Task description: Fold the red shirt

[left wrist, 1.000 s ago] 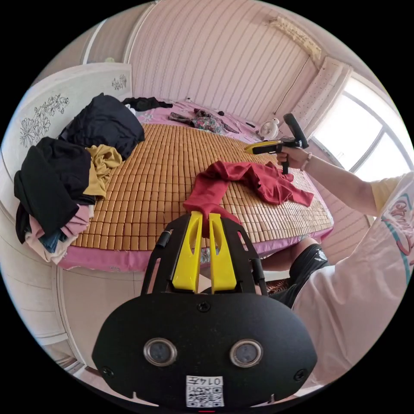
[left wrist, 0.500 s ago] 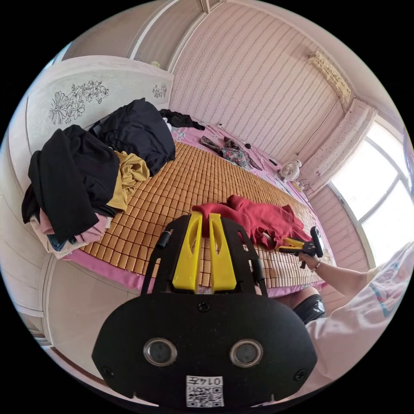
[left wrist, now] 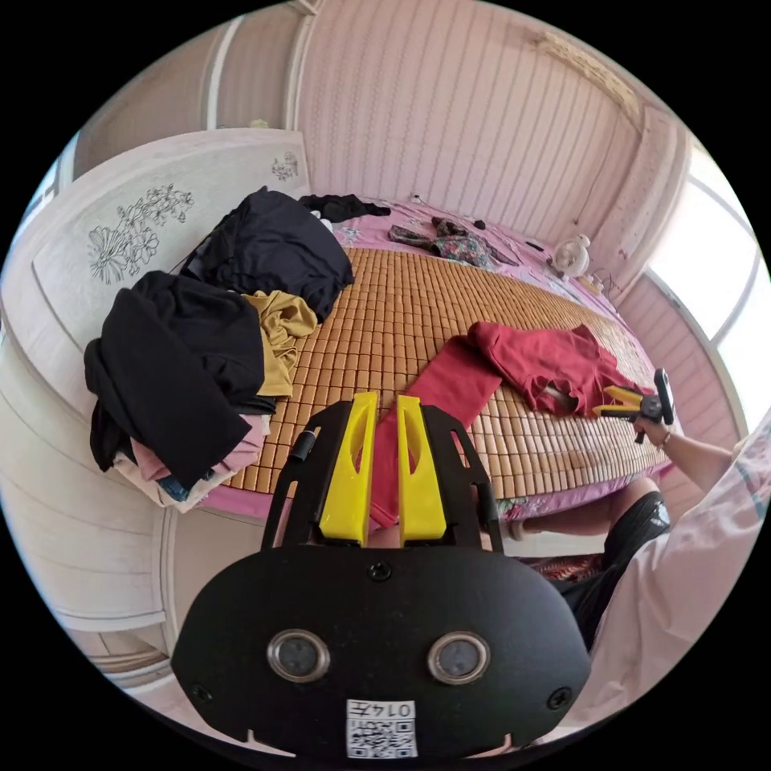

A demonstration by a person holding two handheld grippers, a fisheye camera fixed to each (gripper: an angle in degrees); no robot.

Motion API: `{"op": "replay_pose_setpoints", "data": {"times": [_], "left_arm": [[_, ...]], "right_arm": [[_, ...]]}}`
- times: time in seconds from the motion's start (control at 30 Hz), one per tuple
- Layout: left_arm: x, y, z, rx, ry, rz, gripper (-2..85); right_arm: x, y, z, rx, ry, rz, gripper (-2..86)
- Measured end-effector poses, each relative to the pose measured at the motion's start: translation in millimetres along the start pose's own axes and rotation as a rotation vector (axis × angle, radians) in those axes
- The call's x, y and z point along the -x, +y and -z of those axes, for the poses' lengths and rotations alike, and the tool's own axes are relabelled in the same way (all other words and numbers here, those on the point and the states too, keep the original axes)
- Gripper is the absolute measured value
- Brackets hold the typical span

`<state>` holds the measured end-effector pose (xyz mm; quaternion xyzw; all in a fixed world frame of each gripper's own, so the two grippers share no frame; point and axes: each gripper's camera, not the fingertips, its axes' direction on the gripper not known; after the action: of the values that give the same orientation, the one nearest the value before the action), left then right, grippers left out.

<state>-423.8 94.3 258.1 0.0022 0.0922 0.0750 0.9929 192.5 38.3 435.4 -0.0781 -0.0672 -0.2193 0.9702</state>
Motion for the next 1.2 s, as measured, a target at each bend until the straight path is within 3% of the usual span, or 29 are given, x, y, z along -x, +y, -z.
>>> {"op": "replay_pose_setpoints", "data": {"times": [0.13,0.23,0.33,0.47,0.6,0.8,0.9,1.03,1.2], "left_arm": [[-29,-41,-45,-0.046,0.086,-0.123,6.3],[-54,-83,-100,-0.044,0.182,-0.182,7.7],[-84,-119,-162,0.006,0.235,-0.222,8.1],[-97,-146,-243,0.117,0.357,-0.005,7.8],[-114,-152,-278,0.253,0.264,-0.035,6.8],[-115,-156,-278,0.298,0.271,-0.015,3.1],[-112,-152,-252,0.244,0.285,0.002,1.9],[-110,-149,-199,0.132,0.347,-0.029,1.6],[-125,-153,-103,-0.038,0.385,-0.164,1.2]], "right_arm": [[-83,38,5,-0.126,-0.22,-0.553,15.0],[-106,57,-8,-0.132,-0.299,-0.72,12.4],[-112,58,-10,-0.085,-0.223,-0.718,9.8],[-128,67,-10,-0.041,-0.207,-0.724,8.7],[-145,87,-7,-0.075,-0.321,-0.818,9.7],[-117,64,-10,0.102,-0.036,-0.494,7.3],[-125,69,-2,0.127,-0.102,-0.412,4.2],[-145,98,72,-0.128,-0.239,-0.441,1.1],[-155,137,181,-0.444,-0.224,-0.402,0.8]]}}
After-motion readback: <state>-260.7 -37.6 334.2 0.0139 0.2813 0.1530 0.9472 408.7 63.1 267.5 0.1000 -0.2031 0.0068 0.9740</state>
